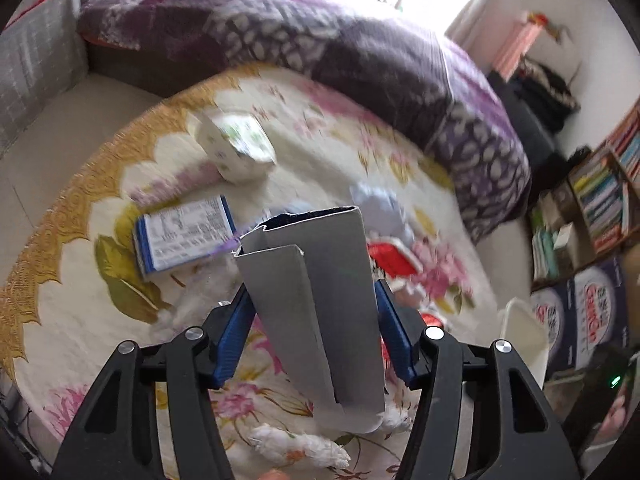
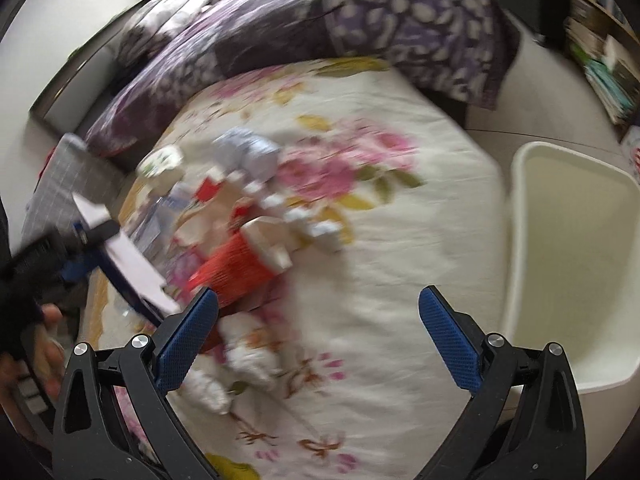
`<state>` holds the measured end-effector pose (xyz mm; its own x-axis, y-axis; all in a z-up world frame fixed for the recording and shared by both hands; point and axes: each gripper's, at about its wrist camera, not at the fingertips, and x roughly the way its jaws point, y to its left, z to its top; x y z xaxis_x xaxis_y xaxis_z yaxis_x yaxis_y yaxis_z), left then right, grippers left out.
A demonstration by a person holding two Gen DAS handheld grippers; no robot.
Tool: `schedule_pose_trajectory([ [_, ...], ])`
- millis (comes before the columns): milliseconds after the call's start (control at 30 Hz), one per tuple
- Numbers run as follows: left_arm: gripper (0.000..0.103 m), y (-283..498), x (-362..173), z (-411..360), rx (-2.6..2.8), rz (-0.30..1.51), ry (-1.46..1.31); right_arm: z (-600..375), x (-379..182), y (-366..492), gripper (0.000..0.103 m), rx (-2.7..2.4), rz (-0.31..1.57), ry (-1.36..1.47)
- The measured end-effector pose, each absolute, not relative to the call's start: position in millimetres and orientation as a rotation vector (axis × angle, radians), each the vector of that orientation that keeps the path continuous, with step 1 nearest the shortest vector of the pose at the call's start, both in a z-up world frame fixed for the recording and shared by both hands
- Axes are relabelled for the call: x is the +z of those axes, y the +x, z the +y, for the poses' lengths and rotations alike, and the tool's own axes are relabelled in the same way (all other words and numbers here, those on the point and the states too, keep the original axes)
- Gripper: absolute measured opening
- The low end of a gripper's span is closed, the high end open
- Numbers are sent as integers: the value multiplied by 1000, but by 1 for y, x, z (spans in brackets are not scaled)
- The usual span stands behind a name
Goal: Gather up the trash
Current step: 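Grasp the red paper cup with the right tool while the left holds the grey card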
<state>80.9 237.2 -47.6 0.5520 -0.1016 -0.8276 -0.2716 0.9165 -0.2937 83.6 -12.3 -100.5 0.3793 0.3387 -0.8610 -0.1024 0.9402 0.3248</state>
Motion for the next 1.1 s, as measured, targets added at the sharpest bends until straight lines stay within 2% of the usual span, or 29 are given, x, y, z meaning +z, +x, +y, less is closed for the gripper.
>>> schedule_pose_trajectory([
  [167,59,75,-30,255,163,915,-418,10,-109,100,96,268,1173,265],
  [467,59,74,-36,266,167,934,-418,28,-139,127,96,268,1231,417],
  [533,59,76,-39,269,166,944,-424,32,-142,129,85,288,1226,416],
  [567,59,76,-41,269,164,949,-425,34,-143,130,63,299,1235,408],
  [600,59,76,-42,269,163,951,-425,36,-146,131,58,317,1243,407],
  [800,59,74,-40,267,162,938,-408,34,-129,127,46,342,1168,391],
  [1100,59,72,-30,255,172,898,-382,26,-90,119,43,351,1025,333],
])
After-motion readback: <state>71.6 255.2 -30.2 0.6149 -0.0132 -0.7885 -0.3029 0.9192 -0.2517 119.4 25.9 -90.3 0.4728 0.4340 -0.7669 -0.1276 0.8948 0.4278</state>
